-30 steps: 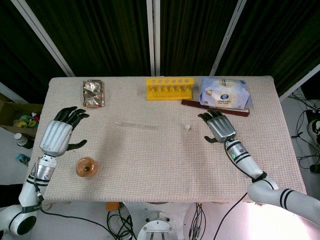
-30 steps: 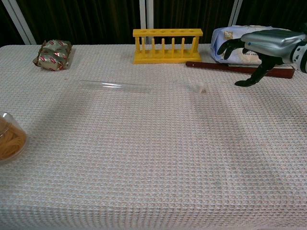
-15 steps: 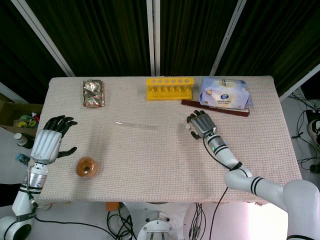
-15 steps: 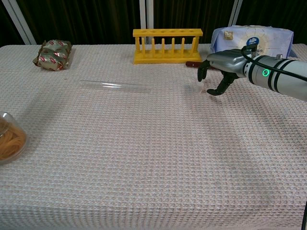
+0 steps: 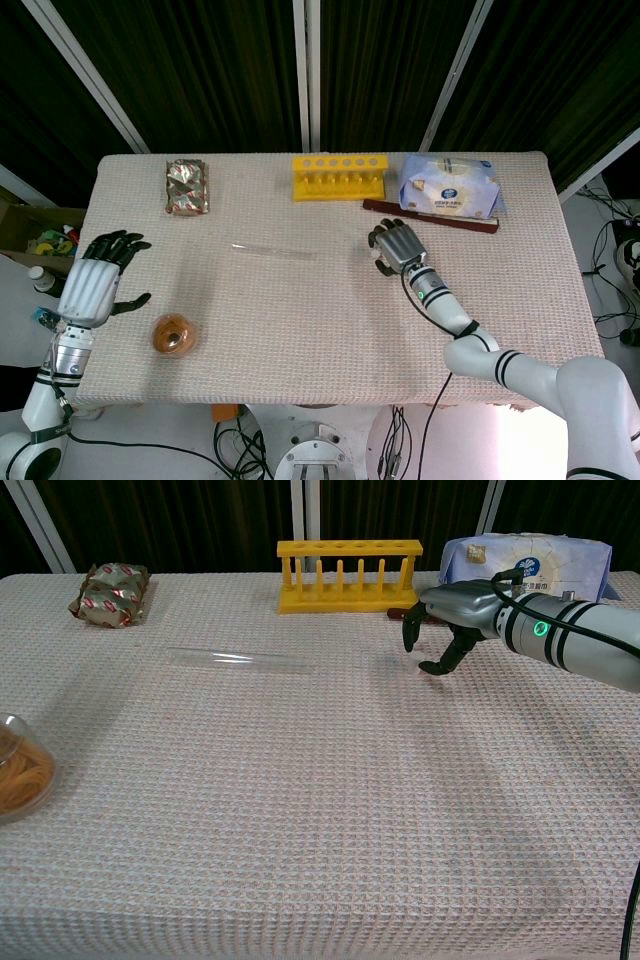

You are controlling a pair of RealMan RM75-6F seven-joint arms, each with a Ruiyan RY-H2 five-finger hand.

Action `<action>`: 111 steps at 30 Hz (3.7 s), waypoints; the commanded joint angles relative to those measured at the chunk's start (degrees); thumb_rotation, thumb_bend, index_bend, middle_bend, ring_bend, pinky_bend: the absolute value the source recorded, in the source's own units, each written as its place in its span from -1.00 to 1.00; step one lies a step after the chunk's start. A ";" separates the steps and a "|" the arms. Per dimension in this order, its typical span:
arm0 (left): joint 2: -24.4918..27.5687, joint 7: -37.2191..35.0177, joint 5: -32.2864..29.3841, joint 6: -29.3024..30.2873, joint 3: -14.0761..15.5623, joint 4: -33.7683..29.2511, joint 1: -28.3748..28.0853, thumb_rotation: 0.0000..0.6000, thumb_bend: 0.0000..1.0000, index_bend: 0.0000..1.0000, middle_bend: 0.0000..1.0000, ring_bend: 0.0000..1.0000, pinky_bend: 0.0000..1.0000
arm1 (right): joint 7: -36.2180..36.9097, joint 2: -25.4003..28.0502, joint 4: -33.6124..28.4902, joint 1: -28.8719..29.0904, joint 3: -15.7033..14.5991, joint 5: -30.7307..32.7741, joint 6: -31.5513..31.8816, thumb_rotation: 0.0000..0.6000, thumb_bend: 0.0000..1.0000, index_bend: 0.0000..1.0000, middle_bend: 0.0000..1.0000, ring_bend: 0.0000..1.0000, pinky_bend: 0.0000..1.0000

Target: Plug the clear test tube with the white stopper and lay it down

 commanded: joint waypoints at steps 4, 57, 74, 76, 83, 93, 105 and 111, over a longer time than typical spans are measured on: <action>-0.17 0.09 -0.12 -0.31 -0.13 0.15 -0.27 1.00 -0.89 -0.47 -0.62 -0.72 -0.63 | -0.12 -0.22 0.54 0.24 -0.07 0.68 -0.07 1.00 -0.27 -0.10 -0.35 -0.71 -0.56; -24.89 10.69 -27.86 -39.34 -9.94 22.74 -35.73 1.00 -0.68 -0.33 -0.57 -0.72 -0.63 | 24.40 19.58 -19.06 -19.79 -0.65 -11.38 28.89 1.00 0.09 0.44 -0.19 -0.59 -0.57; -35.62 21.54 -41.34 -36.48 -9.21 33.88 -41.31 1.00 -0.42 -0.11 -0.64 -0.76 -0.67 | 25.51 17.79 -16.43 -19.93 -1.04 -12.05 26.73 1.00 0.09 0.45 -0.19 -0.59 -0.57; -36.15 21.98 -42.65 -36.64 -9.26 34.70 -41.43 1.00 -0.40 -0.13 -0.62 -0.76 -0.67 | 25.73 17.68 -16.24 -19.94 -1.04 -12.13 26.53 1.00 0.09 0.45 -0.19 -0.59 -0.57; -37.21 21.48 -43.75 -36.54 -9.69 36.22 -41.58 1.00 -0.32 -0.12 -0.55 -0.75 -0.67 | 26.13 17.33 -15.63 -20.06 -0.96 -12.26 26.21 1.00 0.09 0.45 -0.19 -0.59 -0.57; -37.56 21.49 -42.79 -36.13 -9.08 37.10 -41.53 1.00 -0.25 -0.01 -0.42 -0.67 -0.66 | 26.11 17.17 -15.50 -20.22 -0.66 -12.27 26.05 1.00 0.09 0.45 -0.19 -0.59 -0.57; -36.31 12.00 -34.30 -32.51 -9.25 35.26 -38.14 1.00 -0.11 0.19 0.18 -0.08 -0.01 | 27.98 17.60 -16.40 -20.97 -0.82 -12.91 26.29 1.00 0.09 0.45 -0.18 -0.59 -0.57; -33.61 1.27 -24.34 -26.16 -8.20 29.12 -33.70 1.00 -0.10 0.21 0.21 -0.05 0.04 | 29.79 19.86 -19.95 -21.46 -0.33 -15.13 28.51 1.00 0.09 0.45 -0.17 -0.59 -0.57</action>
